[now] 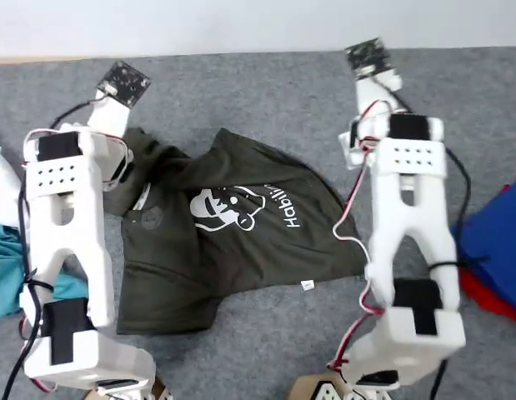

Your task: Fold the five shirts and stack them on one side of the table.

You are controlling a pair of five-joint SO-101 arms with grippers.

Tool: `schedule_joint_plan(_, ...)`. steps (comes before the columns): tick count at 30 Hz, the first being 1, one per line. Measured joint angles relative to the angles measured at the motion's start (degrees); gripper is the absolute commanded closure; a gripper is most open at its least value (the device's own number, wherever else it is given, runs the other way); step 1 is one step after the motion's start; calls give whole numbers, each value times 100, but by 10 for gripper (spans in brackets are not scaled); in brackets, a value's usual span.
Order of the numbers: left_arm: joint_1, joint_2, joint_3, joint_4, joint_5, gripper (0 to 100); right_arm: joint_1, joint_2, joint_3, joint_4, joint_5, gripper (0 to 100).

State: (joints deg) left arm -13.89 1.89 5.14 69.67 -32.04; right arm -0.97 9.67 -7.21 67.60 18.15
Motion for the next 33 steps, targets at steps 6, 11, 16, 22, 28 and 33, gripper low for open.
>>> schedule_joint_plan(6, -9, 0, 580, 0, 0, 855, -448, 897, -668, 0, -334, 840)
schedule_joint_plan(11, -9, 0, 738, 0, 0, 855, -1081, 1864, -1802, 0, -343, 838)
schedule_joint_plan(16, -9, 0, 738, 18, 0, 856, -1565, 3095, -2901, -360, -343, 838)
schedule_joint_plan(22, -9, 0, 791, 18, 62, 856, -2004, 4607, -4229, -721, -343, 838)
schedule_joint_plan(28, -9, 0, 993, 18, 141, 856, -2374, 5890, -5741, -721, -343, 838)
schedule_joint_plan(33, 0, 0, 1275, -53, 141, 857, -2479, 6602, -6602, -721, -343, 842)
